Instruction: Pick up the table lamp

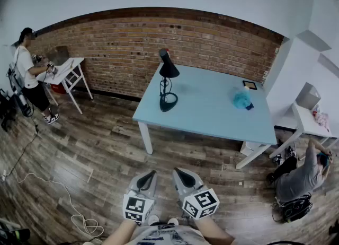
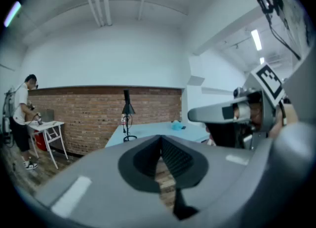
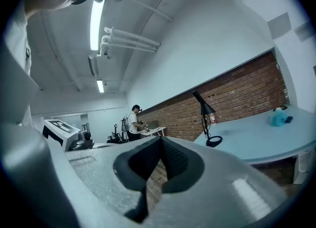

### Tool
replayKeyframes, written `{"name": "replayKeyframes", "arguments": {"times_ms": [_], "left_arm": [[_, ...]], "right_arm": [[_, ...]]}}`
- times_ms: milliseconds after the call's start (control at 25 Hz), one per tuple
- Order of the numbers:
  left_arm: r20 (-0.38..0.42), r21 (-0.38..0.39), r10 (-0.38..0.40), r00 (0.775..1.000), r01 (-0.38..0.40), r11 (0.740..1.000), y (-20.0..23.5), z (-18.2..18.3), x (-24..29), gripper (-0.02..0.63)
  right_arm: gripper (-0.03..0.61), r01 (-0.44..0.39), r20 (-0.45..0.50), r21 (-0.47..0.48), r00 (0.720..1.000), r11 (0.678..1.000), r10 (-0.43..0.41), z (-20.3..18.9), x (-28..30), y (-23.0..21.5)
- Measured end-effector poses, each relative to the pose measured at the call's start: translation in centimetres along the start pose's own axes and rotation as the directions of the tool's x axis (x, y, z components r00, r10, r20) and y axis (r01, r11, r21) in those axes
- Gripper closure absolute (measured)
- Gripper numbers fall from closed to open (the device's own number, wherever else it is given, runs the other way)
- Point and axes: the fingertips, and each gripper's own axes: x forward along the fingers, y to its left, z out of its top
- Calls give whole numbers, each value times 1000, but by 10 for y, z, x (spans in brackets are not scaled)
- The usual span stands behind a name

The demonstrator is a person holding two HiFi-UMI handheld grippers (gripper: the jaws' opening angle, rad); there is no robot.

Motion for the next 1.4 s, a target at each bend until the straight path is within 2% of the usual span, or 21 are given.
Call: {"name": "replayKeyframes", "arguments": {"times_ms": [240, 480, 800, 1120, 1400], "left_arm": [[-16, -7, 4, 1000, -4, 1000, -11, 3, 4, 621], [-46, 4, -1, 999, 1, 1000, -28, -11, 12, 621], [-54, -2, -14, 998, 14, 1000, -21, -14, 32, 621], [-69, -18, -43, 997, 42, 999, 21, -24, 81, 621], [-47, 3, -77, 996, 77, 997, 79, -3, 135, 621]], "right_arm": [[580, -10, 15, 40, 1000, 999, 10, 2, -11, -10], [580, 4, 23, 47, 1000, 999, -5, -2, -26, -28], [580, 15, 14, 53, 1000, 998, -16, -1, -14, -45], [580, 21, -30, 67, 999, 998, -19, -13, 41, -68], [580, 40, -7, 50, 999, 998, -40, 12, 116, -95]]}}
